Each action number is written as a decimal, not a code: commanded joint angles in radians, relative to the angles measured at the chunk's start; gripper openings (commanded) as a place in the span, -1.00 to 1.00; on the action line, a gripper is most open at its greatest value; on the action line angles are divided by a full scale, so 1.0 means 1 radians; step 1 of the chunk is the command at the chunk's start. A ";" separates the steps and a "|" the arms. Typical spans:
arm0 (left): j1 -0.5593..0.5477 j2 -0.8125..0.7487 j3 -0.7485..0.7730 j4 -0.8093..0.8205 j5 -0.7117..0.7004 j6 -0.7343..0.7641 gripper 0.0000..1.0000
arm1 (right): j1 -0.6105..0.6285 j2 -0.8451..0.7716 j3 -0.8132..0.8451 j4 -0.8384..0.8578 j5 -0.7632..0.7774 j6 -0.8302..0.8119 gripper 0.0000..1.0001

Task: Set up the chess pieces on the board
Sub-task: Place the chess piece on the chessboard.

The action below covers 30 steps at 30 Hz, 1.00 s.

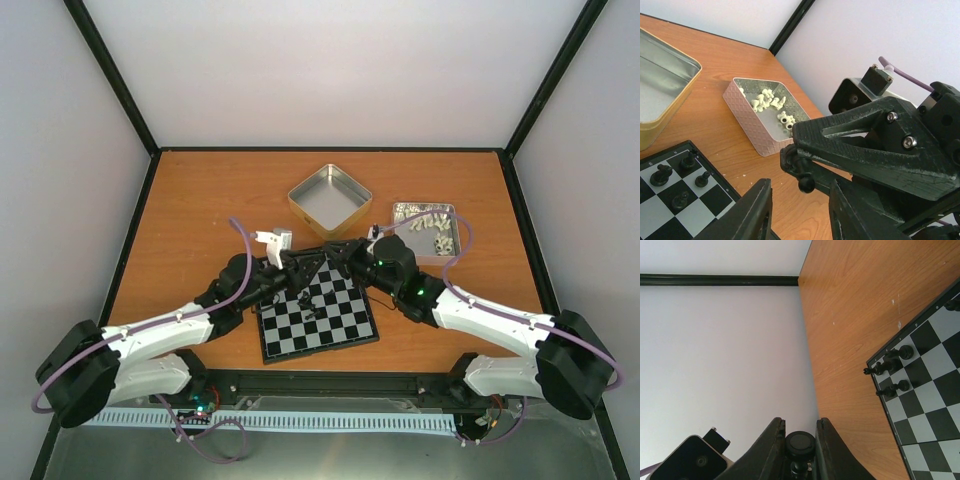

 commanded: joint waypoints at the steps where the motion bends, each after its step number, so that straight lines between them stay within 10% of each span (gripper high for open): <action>1: -0.011 0.010 0.046 0.026 0.015 0.035 -0.36 | -0.011 0.004 0.014 0.004 -0.009 -0.020 -0.70; 30: -0.012 -0.018 0.045 -0.019 0.001 0.051 -0.67 | -0.018 0.019 -0.004 0.083 -0.087 -0.021 -0.70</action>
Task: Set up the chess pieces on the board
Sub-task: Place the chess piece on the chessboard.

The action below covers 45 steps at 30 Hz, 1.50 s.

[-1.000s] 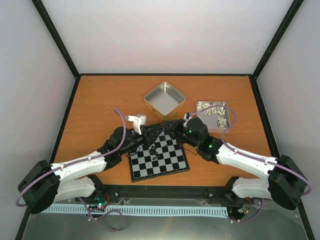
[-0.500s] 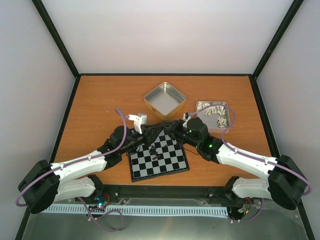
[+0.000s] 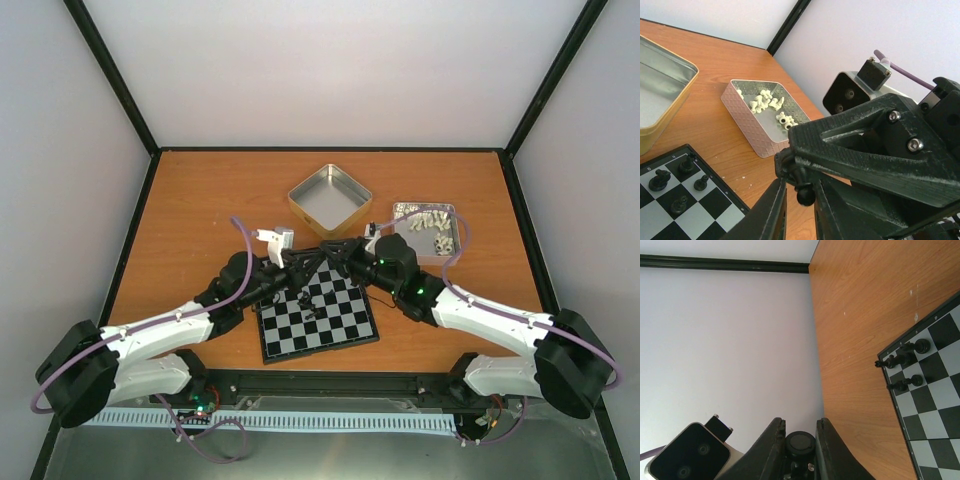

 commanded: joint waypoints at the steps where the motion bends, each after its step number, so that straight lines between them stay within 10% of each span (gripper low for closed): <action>1: -0.011 -0.027 0.028 -0.001 -0.016 0.029 -0.67 | -0.009 0.015 -0.006 0.042 -0.028 0.017 -0.70; 17: -0.011 -0.056 0.049 -0.096 -0.059 0.054 -0.94 | -0.009 0.010 -0.016 0.005 -0.020 0.007 -0.55; 26: -0.011 -0.097 0.167 -0.579 -0.067 0.089 -0.98 | -0.024 -0.071 -0.007 -0.165 0.073 -0.195 0.20; 36: 0.002 0.044 0.402 -1.207 -0.098 0.179 -0.96 | -0.030 -0.242 -0.047 -0.471 0.292 -0.352 0.23; 45: 0.111 0.307 0.547 -1.299 -0.072 0.238 -0.95 | -0.030 -0.344 -0.082 -0.542 0.361 -0.367 0.23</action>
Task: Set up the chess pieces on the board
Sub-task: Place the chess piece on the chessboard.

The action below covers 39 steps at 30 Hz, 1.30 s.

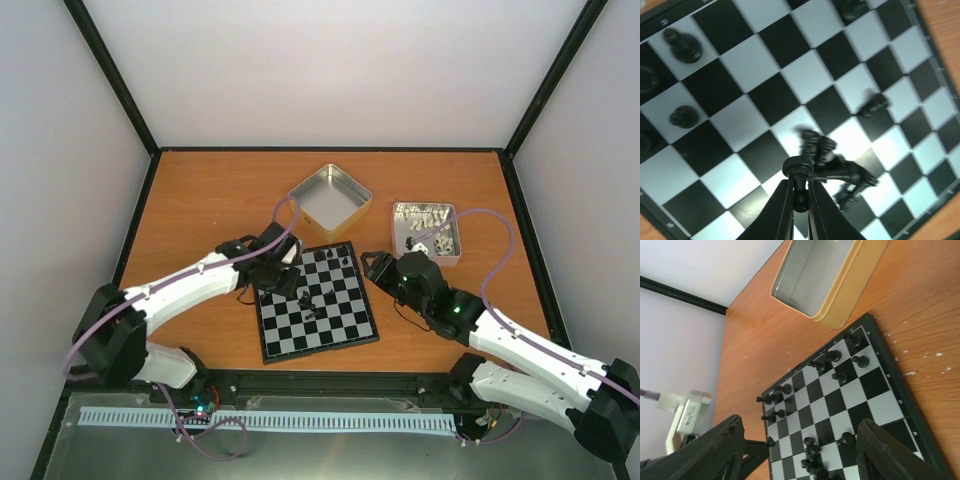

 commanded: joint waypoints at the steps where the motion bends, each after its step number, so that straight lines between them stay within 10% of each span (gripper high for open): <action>1: 0.056 0.090 0.094 -0.097 0.010 0.042 -0.95 | -0.009 -0.038 -0.016 -0.052 0.073 -0.026 0.23; 39: 0.128 0.380 0.257 -0.149 -0.112 0.059 -0.81 | -0.018 -0.123 -0.064 -0.055 0.128 -0.033 0.24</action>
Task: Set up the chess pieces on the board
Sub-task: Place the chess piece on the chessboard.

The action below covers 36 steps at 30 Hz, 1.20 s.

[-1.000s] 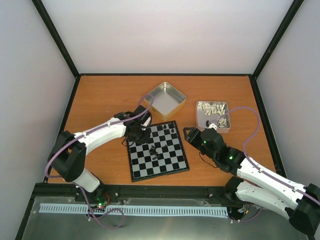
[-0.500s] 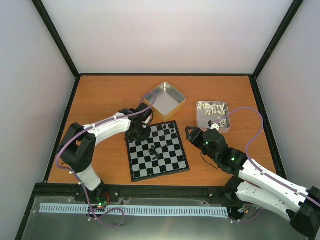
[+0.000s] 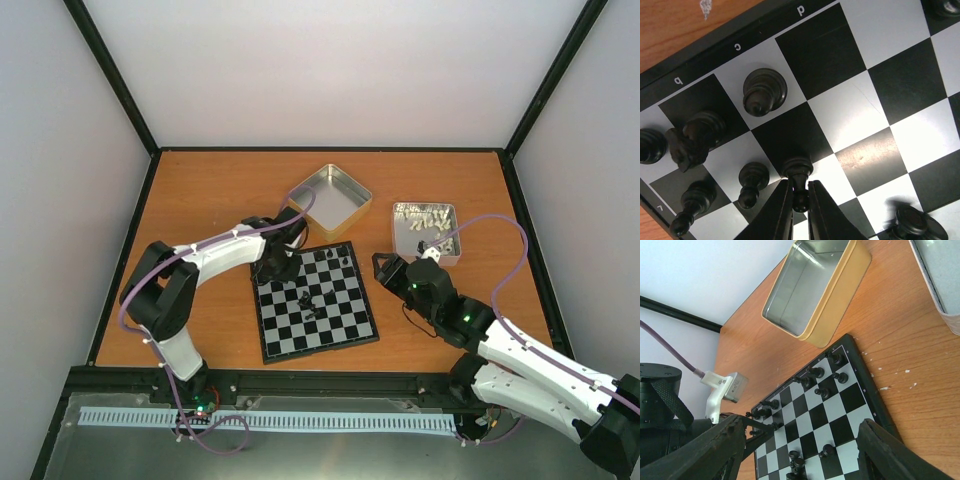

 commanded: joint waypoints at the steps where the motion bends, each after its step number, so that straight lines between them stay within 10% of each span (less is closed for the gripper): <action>1: 0.005 0.012 0.045 -0.015 -0.017 0.008 -0.78 | -0.009 -0.013 -0.012 -0.008 0.036 -0.004 0.25; 36: 0.005 0.038 0.069 0.034 -0.051 -0.016 -0.82 | -0.010 -0.016 -0.017 -0.021 0.045 -0.006 0.25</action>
